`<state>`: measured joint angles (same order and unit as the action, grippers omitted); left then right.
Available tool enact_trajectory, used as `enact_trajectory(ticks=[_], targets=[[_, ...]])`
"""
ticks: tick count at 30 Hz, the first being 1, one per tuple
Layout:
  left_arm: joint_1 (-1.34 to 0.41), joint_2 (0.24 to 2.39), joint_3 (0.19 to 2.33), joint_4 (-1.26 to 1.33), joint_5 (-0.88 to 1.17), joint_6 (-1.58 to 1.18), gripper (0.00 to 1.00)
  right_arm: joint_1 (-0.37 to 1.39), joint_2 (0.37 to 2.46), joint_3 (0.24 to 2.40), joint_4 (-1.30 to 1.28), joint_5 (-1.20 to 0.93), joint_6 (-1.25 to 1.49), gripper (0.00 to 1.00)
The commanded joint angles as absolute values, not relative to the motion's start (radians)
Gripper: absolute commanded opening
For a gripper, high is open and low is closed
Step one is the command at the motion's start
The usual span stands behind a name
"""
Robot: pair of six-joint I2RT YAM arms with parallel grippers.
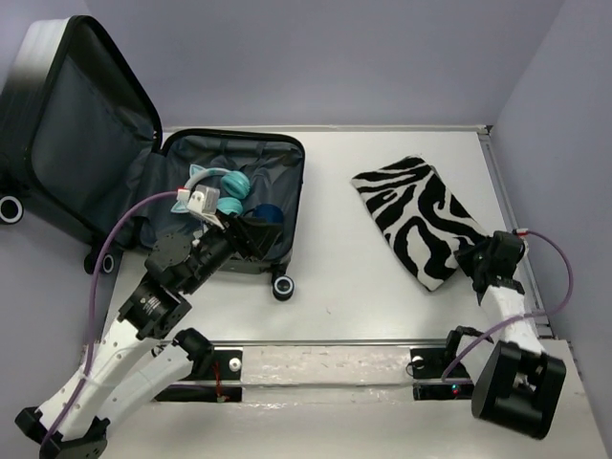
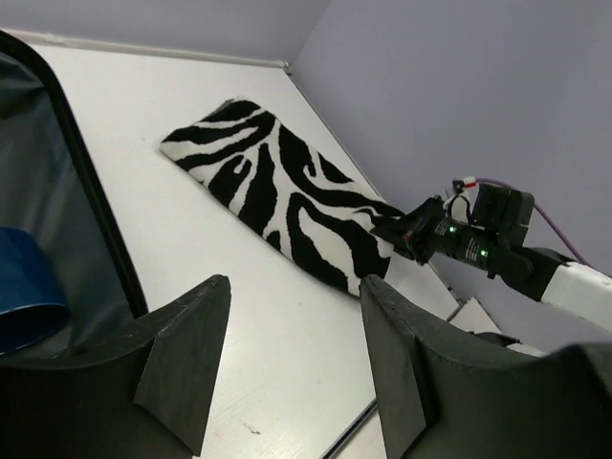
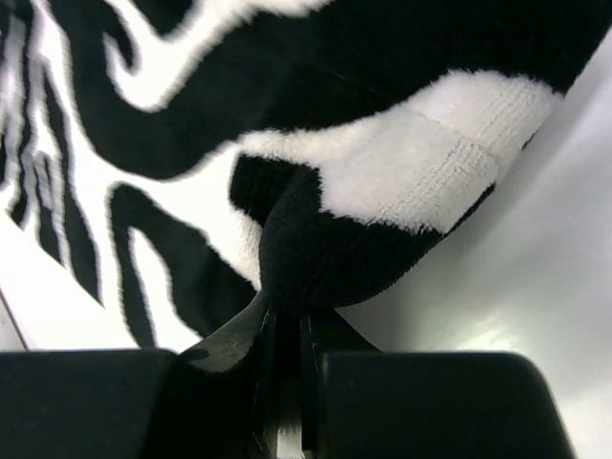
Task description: Pack the luggage
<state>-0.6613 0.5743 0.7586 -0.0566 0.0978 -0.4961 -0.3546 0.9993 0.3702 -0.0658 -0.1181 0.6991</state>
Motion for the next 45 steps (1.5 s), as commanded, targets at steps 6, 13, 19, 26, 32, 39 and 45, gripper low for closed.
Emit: enact_trajectory(ticks=[6, 13, 19, 26, 32, 39, 45], targets=[[-0.966, 0.99, 0.931, 0.071, -0.12, -0.528, 0.7, -0.365, 0.974, 0.408, -0.12, 0.028, 0.703, 0.07], [-0.959, 1.481, 1.271, 0.046, -0.187, -0.436, 0.9, -0.365, 0.914, 0.387, -0.078, -0.096, 0.673, 0.07], [-0.887, 1.874, 1.606, -0.032, -0.206, -0.434, 0.94, -0.365, 0.873, 0.362, -0.046, -0.164, 0.661, 0.07], [-0.818, 2.239, 1.974, -0.159, -0.242, -0.486, 0.95, -0.365, 0.841, 0.338, -0.035, -0.209, 0.652, 0.07], [-0.799, 2.448, 2.189, -0.196, -0.307, -0.531, 0.95, -0.365, 0.833, 0.337, -0.031, -0.235, 0.641, 0.07], [-0.764, 2.618, 2.336, -0.215, -0.255, -0.587, 0.92, -0.365, 0.819, 0.331, -0.025, -0.253, 0.644, 0.07], [-0.756, 2.727, 2.41, -0.177, -0.158, -0.656, 0.69, -0.365, 0.798, 0.319, -0.021, -0.265, 0.652, 0.07]])
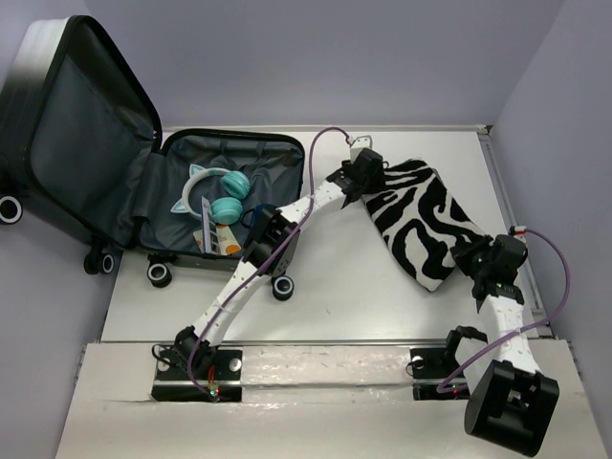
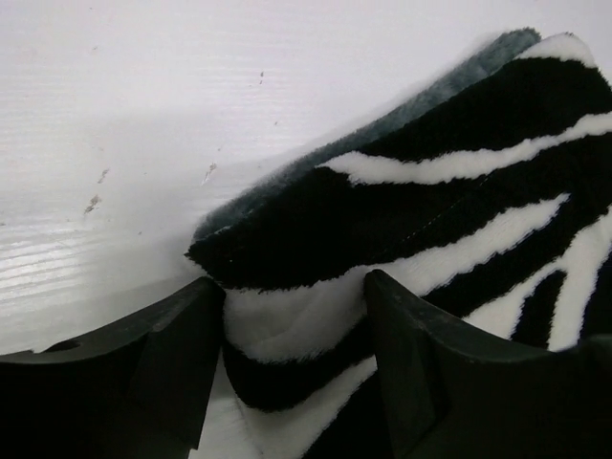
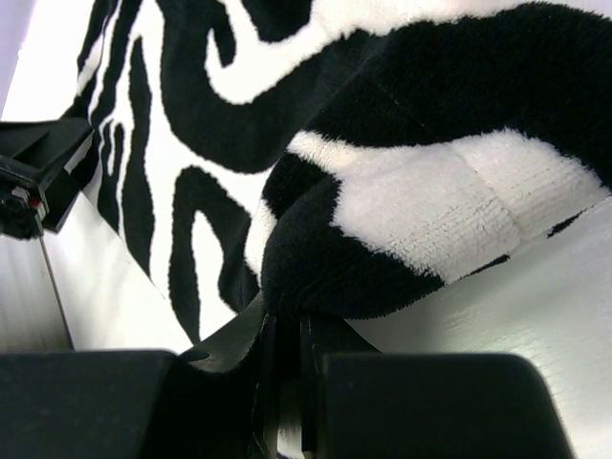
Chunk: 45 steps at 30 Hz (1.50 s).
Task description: Pack the luggage
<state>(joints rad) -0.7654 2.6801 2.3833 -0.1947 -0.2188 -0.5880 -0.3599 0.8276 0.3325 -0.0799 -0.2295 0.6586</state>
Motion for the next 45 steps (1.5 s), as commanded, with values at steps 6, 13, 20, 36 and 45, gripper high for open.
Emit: enact_trajectory(ticks=[6, 13, 20, 36, 45], targets=[[-0.742, 2.749, 2.411, -0.075, -0.101, -0.716, 0.31, -0.365, 0.764, 0.319, -0.025, -0.282, 0.658, 0.07], [-0.733, 2.613, 2.324, 0.066, -0.009, -0.712, 0.06, -0.365, 0.791, 0.325, 0.03, -0.325, 0.667, 0.07], [-0.709, 2.297, 2.266, 0.035, -0.005, -0.559, 0.06, -0.307, 0.836, 0.429, 0.17, -0.489, 0.767, 0.07], [-0.218, 1.622, 1.92, -0.186, -0.127, -0.383, 0.06, 0.533, 1.493, 1.292, 0.206, -0.285, 0.675, 0.07], [0.075, 1.301, 1.37, -0.095, -0.176, -0.451, 0.71, 0.644, 2.159, 1.902, 0.053, -0.483, 0.562, 0.08]])
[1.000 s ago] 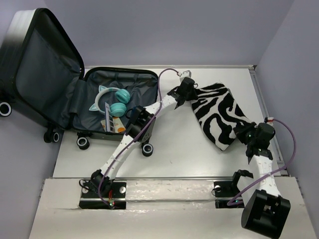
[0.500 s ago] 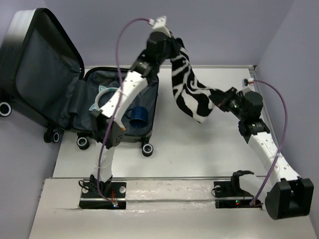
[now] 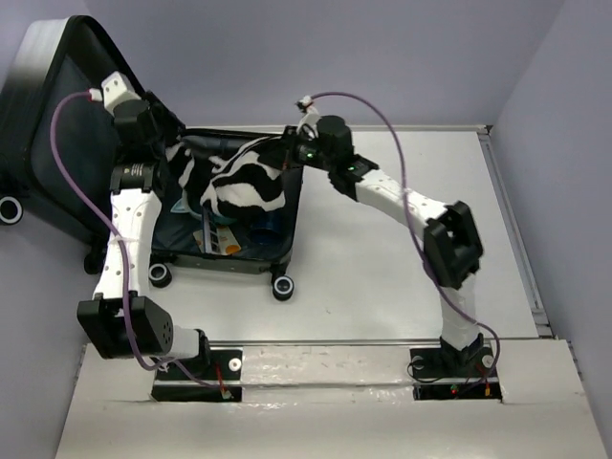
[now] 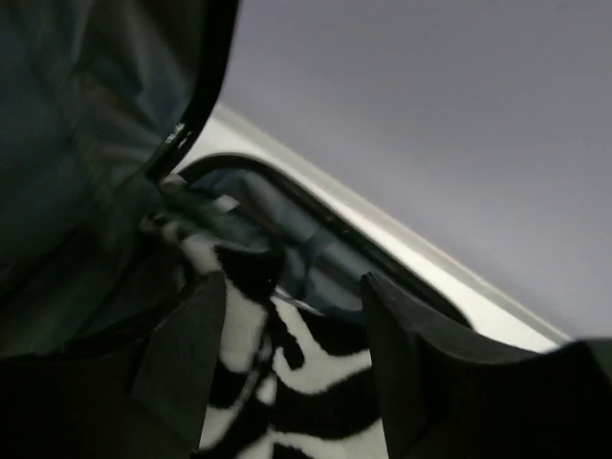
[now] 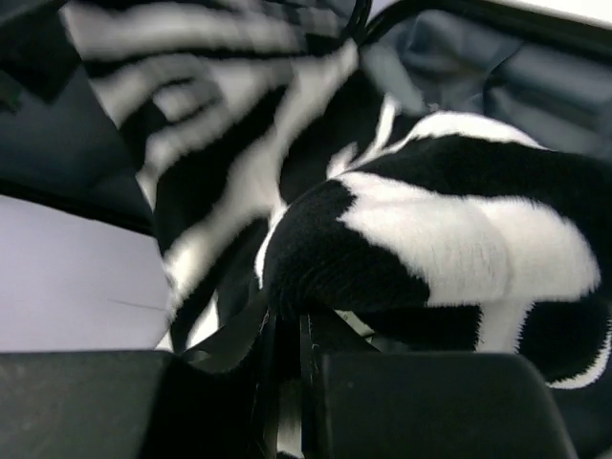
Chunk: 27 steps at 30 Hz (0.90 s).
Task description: Pack the luggage
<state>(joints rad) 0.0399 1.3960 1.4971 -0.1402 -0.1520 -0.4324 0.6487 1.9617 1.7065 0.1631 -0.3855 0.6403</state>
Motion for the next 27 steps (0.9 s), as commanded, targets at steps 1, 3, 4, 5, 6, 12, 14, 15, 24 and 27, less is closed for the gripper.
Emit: enact_trajectory(ticks=[1, 3, 4, 5, 6, 12, 14, 15, 24, 27], targets=[[0.075, 1.277, 1.326, -0.098, -0.179, -0.443, 0.84, 0.644, 2.201, 1.97, 0.023, -0.492, 0.554, 0.21], [0.072, 1.176, 1.287, -0.104, -0.178, -0.44, 0.88, 0.653, 2.249, 1.977, 0.009, -0.494, 0.552, 0.52], [0.068, 1.14, 1.279, -0.115, -0.178, -0.44, 0.88, 0.653, 2.249, 1.974, 0.009, -0.482, 0.552, 0.62], [0.058, 1.097, 1.27, -0.129, -0.176, -0.439, 0.88, 0.653, 2.241, 1.965, 0.008, -0.471, 0.551, 0.69], [0.046, 1.057, 1.261, -0.135, -0.181, -0.43, 0.89, 0.653, 2.234, 1.964, 0.005, -0.453, 0.545, 0.74], [0.005, 0.711, 1.183, -0.277, -0.34, -0.348, 0.87, 0.653, 2.165, 1.971, -0.128, -0.336, 0.476, 0.84], [0.005, 0.632, 1.115, -0.319, -0.406, -0.327, 0.86, 0.653, 2.116, 1.973, -0.162, -0.31, 0.443, 0.89], [0.005, 0.599, 1.089, -0.327, -0.492, -0.313, 0.86, 0.653, 2.093, 1.967, -0.179, -0.298, 0.413, 0.9], [0.005, 0.413, 0.914, -0.367, -1.012, -0.331, 0.83, 0.653, 1.786, 1.804, -0.258, -0.187, 0.224, 0.98], [0.005, 0.42, 0.824, -0.283, -1.136, -0.345, 0.9, 0.653, 1.679, 1.619, -0.195, -0.219, 0.196, 0.74]])
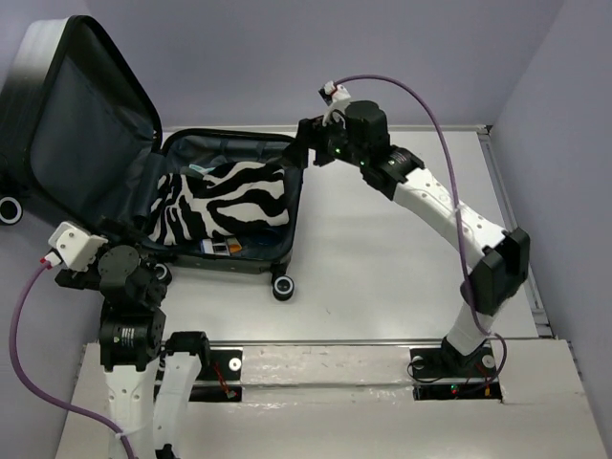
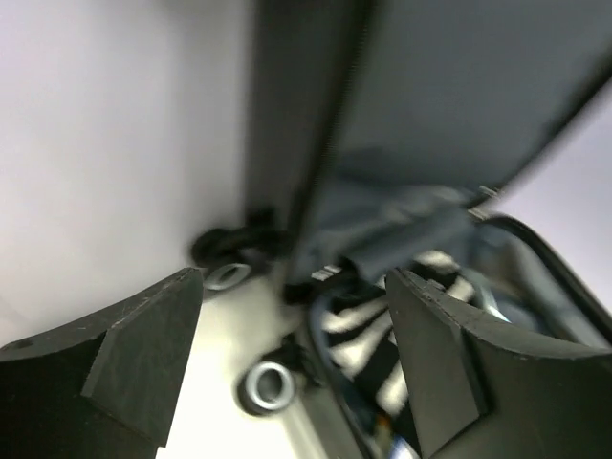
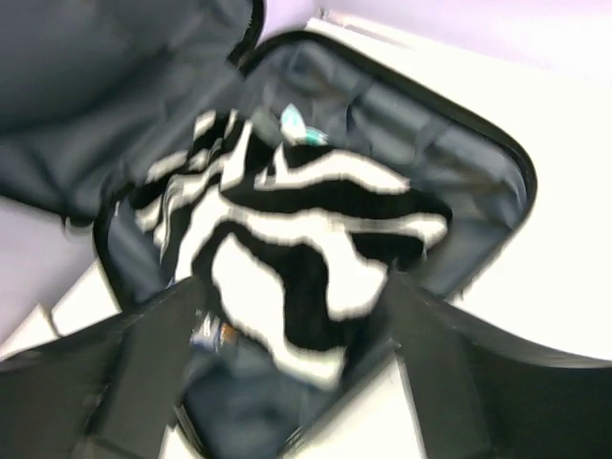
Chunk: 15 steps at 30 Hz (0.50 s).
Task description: Pack the luggage
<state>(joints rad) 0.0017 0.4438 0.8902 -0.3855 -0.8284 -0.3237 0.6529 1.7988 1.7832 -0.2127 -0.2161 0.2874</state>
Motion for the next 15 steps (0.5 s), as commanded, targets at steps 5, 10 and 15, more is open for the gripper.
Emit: enact_trajectory(ticks=[5, 10, 15], targets=[[0.047, 0.618, 0.785, -0.109, -1.232, -0.245, 0.97, 0.653, 1.597, 1.445, -0.178, -0.287, 0.135, 0.75], [0.167, 0.854, 0.875, -0.043, -1.137, -0.224, 0.95, 0.653, 1.531, 1.327, -0.141, -0.311, 0.124, 0.85], [0.232, 0.977, 0.942, -0.049, -1.14, -0.218, 0.81, 0.653, 1.552, 1.321, -0.144, -0.284, 0.109, 0.92]])
